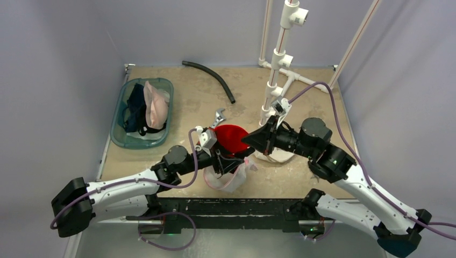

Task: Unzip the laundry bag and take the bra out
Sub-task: Pick up the bra from the laundry bag.

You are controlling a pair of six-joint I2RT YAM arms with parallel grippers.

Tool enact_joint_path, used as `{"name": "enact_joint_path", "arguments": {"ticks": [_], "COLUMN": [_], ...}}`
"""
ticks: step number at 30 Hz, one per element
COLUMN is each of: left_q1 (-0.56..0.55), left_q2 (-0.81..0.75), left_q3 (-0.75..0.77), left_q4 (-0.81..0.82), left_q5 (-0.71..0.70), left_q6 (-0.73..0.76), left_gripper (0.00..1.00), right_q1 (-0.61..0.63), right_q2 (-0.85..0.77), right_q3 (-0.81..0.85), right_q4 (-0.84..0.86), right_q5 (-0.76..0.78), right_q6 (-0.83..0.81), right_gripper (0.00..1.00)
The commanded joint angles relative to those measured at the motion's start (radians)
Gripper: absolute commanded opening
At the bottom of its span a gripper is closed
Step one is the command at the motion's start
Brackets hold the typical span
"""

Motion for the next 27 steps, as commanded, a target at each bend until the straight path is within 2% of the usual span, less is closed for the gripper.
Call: {"name": "enact_joint_path", "arguments": {"ticks": [1,4,6,9,10,12,13,15,16,18,23,27], "left_q1": [-0.005,-0.005,-0.004,-0.005,-0.006,-0.005,-0.004,-0.004,-0.005,-0.003,-0.003,-0.004], "left_q2": [0.029,0.033,0.037,0.043,0.042,0.031,0.020,-0.011,-0.031,-0.070,-0.142,-0.151], "left_q3": [0.003,-0.016,-0.018,-0.017,-0.019,-0.025,-0.029,-0.045,-0.054,-0.069,-0.091,-0.120], "left_q4": [0.143,0.185,0.196,0.203,0.208,0.212,0.215,0.216,0.214,0.201,0.154,0.167], "left_q5": [0.020,0.006,0.007,0.014,0.016,0.005,-0.006,-0.040,-0.061,-0.104,-0.178,-0.219], "left_q6": [-0.031,-0.047,-0.052,-0.053,-0.054,-0.054,-0.053,-0.046,-0.043,-0.031,-0.010,-0.020], "left_gripper": [0.35,0.10,0.00,0.00,0.00,0.00,0.00,0.00,0.00,0.00,0.00,0.00], "right_q1": [-0.005,-0.005,-0.005,-0.004,-0.004,-0.005,-0.004,-0.004,-0.004,-0.004,-0.004,-0.004], "right_q2": [-0.025,-0.028,-0.031,-0.033,-0.032,-0.029,-0.031,-0.047,-0.062,-0.098,-0.152,-0.193], "right_q3": [-0.009,-0.019,-0.028,-0.038,-0.039,-0.038,-0.035,-0.039,-0.047,-0.064,-0.144,-0.265], "right_q4": [0.104,0.106,0.115,0.125,0.120,0.088,0.060,0.010,-0.010,-0.038,-0.077,0.008], "right_q5": [-0.031,-0.030,-0.033,-0.035,-0.029,-0.011,0.016,0.089,0.130,0.189,0.257,0.231], "right_q6": [0.025,0.028,0.033,0.038,0.041,0.024,0.009,-0.014,-0.012,-0.023,-0.036,0.001], "right_gripper": [0.00,0.00,0.00,0.00,0.04,0.44,0.58,0.72,0.76,0.80,0.80,0.80]}}
